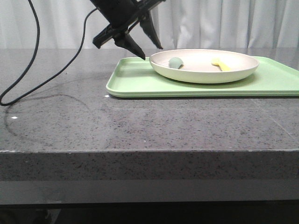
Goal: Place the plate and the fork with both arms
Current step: 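Lower the plate onto the tray, open the left gripper, withdraw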
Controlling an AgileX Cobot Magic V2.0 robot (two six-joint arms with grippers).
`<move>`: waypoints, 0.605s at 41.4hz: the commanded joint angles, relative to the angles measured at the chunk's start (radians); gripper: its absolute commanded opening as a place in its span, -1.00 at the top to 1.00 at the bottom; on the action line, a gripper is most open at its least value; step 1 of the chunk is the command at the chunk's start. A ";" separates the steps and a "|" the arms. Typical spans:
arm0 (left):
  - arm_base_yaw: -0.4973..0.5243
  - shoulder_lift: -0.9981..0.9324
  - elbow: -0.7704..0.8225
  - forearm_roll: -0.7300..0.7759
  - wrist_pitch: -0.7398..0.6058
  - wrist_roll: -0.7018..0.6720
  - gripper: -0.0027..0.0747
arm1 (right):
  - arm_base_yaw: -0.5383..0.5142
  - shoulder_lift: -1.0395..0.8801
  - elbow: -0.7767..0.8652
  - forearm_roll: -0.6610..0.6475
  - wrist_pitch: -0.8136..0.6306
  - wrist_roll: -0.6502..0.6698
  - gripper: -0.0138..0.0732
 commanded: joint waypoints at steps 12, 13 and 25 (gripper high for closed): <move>0.055 -0.071 -0.258 -0.025 0.212 0.052 -0.06 | -0.001 0.007 -0.038 0.001 -0.083 -0.005 -0.70; 0.055 -0.073 -0.260 -0.023 0.212 0.054 -0.02 | -0.001 0.007 -0.038 0.001 -0.083 -0.005 -0.70; 0.055 -0.082 -0.266 -0.023 0.212 0.094 0.97 | -0.001 0.007 -0.038 0.001 -0.083 -0.005 -0.70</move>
